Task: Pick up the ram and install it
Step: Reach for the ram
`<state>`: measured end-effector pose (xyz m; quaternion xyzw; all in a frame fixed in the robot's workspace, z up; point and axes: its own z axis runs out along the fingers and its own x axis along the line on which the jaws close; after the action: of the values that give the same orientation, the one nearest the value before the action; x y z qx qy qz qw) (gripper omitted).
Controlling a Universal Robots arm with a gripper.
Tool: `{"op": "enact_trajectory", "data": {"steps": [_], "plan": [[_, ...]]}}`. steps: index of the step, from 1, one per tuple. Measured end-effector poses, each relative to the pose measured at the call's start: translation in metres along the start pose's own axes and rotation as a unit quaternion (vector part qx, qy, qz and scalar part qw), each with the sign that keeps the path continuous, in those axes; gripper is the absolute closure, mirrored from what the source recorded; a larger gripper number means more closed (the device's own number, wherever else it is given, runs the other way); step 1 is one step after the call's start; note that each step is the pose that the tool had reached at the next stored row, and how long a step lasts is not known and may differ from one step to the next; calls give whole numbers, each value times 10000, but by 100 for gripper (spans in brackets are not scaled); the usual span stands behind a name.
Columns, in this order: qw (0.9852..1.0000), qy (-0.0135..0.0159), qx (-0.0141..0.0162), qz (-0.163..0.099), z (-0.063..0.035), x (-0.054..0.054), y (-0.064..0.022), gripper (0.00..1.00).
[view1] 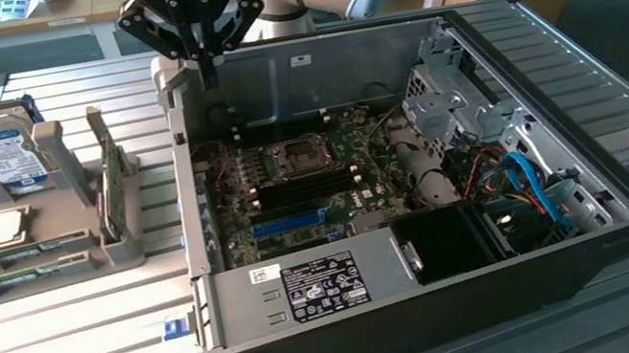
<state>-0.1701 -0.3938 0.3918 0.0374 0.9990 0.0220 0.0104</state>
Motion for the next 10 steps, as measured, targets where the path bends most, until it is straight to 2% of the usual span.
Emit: {"op": "enact_trajectory", "data": {"steps": [10], "plan": [[10000,6,1,0,-1,165,0,90]]}}
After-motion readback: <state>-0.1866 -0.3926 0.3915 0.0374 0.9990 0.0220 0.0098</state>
